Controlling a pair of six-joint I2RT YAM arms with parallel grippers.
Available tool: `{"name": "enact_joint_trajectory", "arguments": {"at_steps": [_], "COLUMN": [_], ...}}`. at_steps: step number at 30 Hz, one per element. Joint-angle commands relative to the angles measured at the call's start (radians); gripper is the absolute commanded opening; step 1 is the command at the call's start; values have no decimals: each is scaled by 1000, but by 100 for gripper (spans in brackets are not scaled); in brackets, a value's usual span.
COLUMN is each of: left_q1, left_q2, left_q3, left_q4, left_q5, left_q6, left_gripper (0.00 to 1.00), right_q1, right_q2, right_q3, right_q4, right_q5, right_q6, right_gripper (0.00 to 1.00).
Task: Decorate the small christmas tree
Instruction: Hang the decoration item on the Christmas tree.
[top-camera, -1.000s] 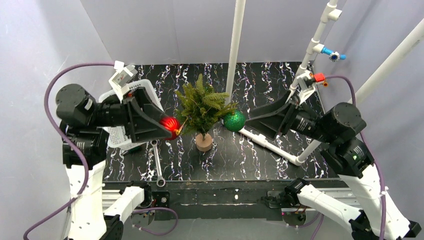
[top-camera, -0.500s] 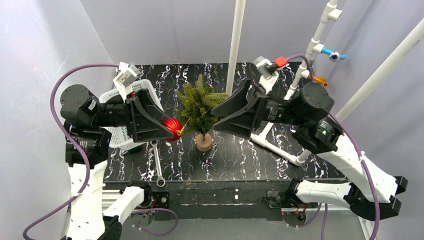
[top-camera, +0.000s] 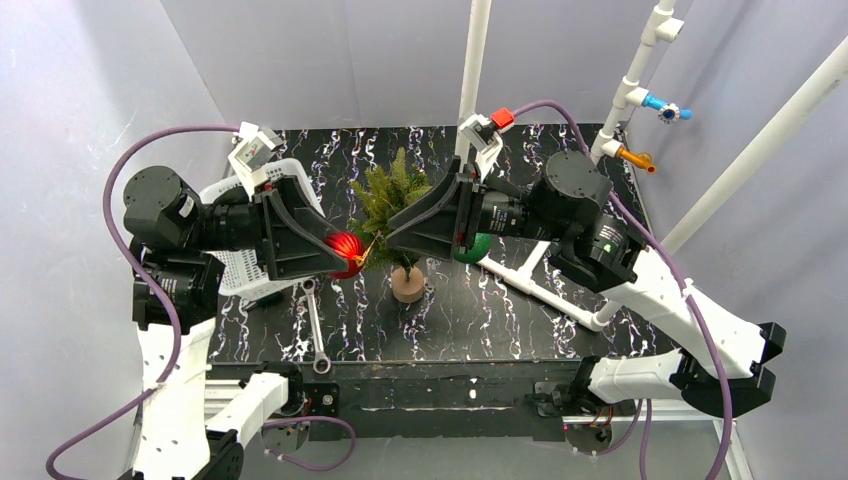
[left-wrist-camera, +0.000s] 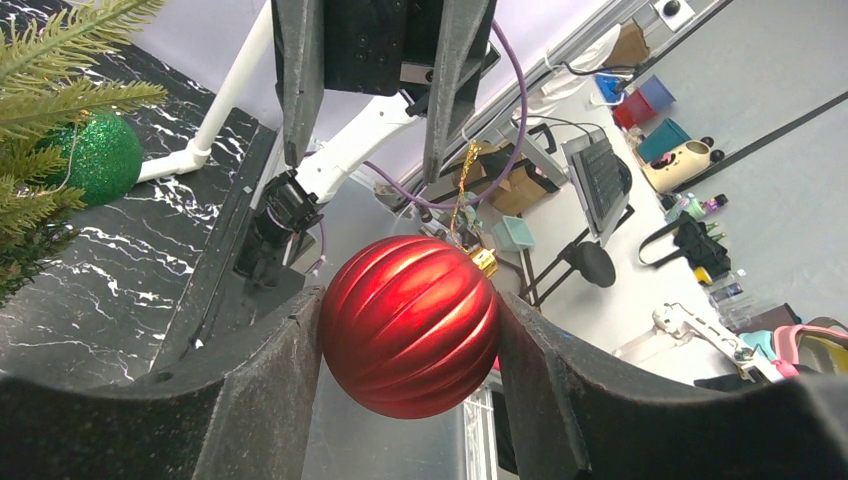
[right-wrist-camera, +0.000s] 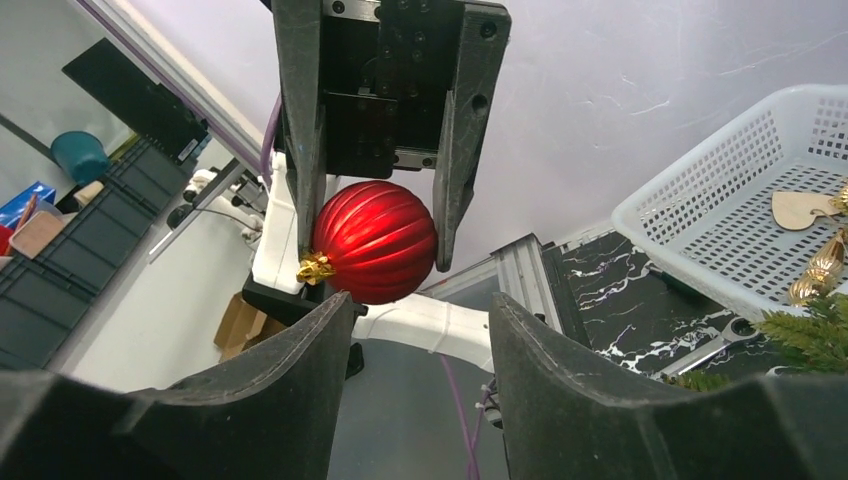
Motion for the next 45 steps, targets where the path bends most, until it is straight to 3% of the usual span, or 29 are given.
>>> {"name": "enact_joint_trajectory", "arguments": {"at_steps": [1,15,21,45], "left_q1": [-6,-9,-10,-9], "left_q2": [1,2,0,-4], "left_q3": [15,7,5,-5], "left_q4": [77,77,75,54], "left_q5": [28,21,22,13], "left_q6": [-7,-11,-10,7], "left_gripper": [0,0,0,0], "right_q1": [21,55,60,94], "right_q2": [14,70,82,110], "right_q3": [66,127,149,183], "right_q4": [10,6,7,5], "right_q5": [13,-17,-18,-25], "right_q6": [-41,-70,-73,-78], "right_gripper": [60,60,52,45]}}
